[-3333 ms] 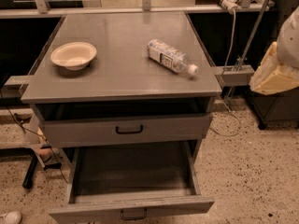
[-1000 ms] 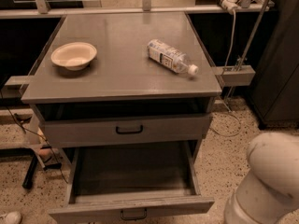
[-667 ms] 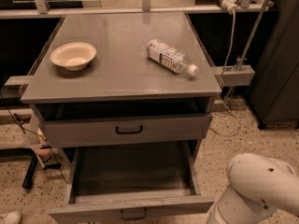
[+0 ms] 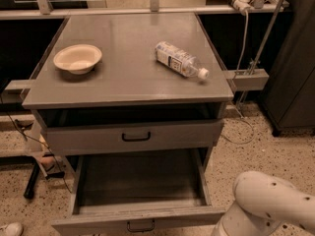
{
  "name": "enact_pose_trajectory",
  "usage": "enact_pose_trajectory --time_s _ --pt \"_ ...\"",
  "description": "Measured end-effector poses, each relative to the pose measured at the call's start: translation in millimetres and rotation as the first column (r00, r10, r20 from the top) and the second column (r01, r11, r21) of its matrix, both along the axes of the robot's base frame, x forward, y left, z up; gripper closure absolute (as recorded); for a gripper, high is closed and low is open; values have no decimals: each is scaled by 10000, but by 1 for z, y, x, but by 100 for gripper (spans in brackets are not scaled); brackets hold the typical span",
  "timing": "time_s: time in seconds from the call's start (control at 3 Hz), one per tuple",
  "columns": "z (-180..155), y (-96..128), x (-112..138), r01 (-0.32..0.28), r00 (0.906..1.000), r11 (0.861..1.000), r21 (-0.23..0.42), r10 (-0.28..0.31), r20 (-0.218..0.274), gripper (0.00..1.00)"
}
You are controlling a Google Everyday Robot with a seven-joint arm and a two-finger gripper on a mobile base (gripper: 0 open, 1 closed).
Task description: Close middle drawer
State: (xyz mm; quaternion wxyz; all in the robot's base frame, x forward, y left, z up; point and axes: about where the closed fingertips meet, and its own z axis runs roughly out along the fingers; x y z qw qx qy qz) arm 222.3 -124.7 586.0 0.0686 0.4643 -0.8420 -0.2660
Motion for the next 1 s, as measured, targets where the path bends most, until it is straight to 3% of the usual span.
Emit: enact_pose_trajectory --time_s 0.33,0.67,1.0 --pt "-60 21 15 675 9976 9934 928 -655 -239 100" --pt "-95 34 40 1043 9945 9832 1500 -1039 -105 100" --pt "-105 38 72 1210 9906 9765 1786 -1304 421 100"
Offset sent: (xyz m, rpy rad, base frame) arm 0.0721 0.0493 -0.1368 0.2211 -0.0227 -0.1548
